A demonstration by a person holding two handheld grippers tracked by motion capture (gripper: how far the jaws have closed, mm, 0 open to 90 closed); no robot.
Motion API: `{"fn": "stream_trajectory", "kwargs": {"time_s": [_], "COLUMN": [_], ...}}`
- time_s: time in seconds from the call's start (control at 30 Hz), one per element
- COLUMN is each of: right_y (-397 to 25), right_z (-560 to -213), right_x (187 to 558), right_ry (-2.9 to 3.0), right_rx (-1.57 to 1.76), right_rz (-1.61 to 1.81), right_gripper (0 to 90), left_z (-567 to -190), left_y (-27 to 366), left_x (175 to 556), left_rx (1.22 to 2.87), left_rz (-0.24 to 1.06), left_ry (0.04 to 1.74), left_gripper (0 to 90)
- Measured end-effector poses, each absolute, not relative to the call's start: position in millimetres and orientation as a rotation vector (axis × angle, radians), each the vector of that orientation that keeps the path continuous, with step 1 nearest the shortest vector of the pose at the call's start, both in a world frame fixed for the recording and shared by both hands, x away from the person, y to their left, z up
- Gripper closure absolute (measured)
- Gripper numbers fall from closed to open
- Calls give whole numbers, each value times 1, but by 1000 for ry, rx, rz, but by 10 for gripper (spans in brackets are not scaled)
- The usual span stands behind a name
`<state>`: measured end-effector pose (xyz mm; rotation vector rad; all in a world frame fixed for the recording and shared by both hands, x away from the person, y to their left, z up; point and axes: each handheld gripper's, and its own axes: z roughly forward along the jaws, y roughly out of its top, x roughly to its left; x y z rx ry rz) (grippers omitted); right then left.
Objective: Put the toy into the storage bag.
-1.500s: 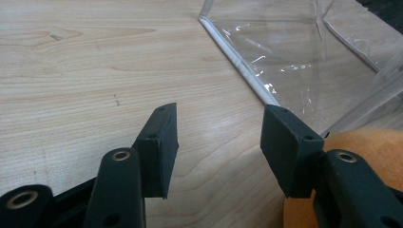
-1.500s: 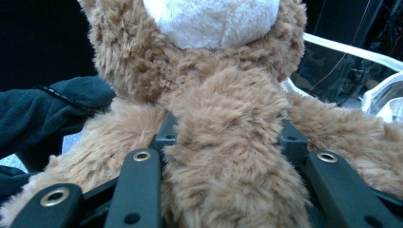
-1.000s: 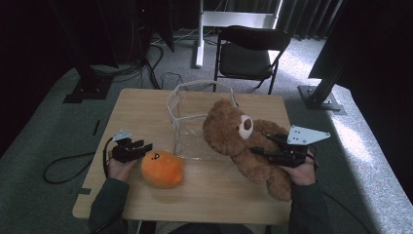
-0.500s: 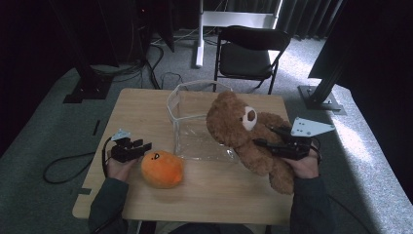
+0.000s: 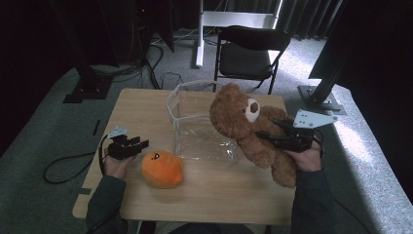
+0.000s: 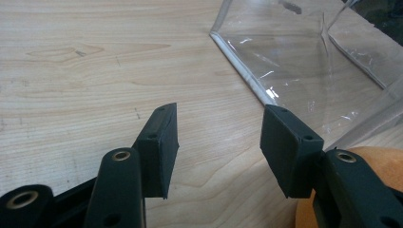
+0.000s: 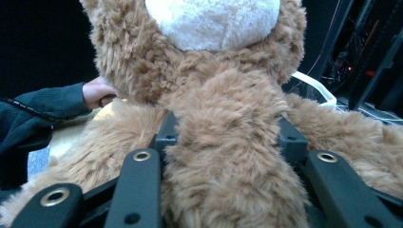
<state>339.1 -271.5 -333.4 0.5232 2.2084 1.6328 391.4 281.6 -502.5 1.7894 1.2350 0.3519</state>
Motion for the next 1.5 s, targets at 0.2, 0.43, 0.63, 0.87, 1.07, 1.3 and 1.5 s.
{"fn": "stream_trajectory", "kwargs": {"time_s": [0.2,0.43,0.63,0.87,1.07,1.3,1.5], "right_y": [-274,-276,-275,-273,-272,-271,-269], "right_z": [-330,-327,-322,-317,-311,-303,-297], "right_x": [343,349,355,365,371,378,383], "right_ry": [2202,2198,2197,2188,2183,2176,2173], "right_rx": [532,539,538,541,536,537,525], "right_rz": [1633,1626,1618,1631,1637,1640,1643], "right_gripper": [566,566,566,566,566,566,566], "left_z": [-501,-498,-495,-489,-485,-484,-483], "left_y": [282,283,283,282,282,281,278], "left_x": [393,394,395,397,399,400,402], "left_rx": [1792,1790,1792,1798,1808,1810,1830], "left_rz": [351,352,354,367,372,369,356], "left_ry": [1232,1224,1217,1201,1193,1191,1181], "left_gripper": [480,480,479,479,479,479,479]}}
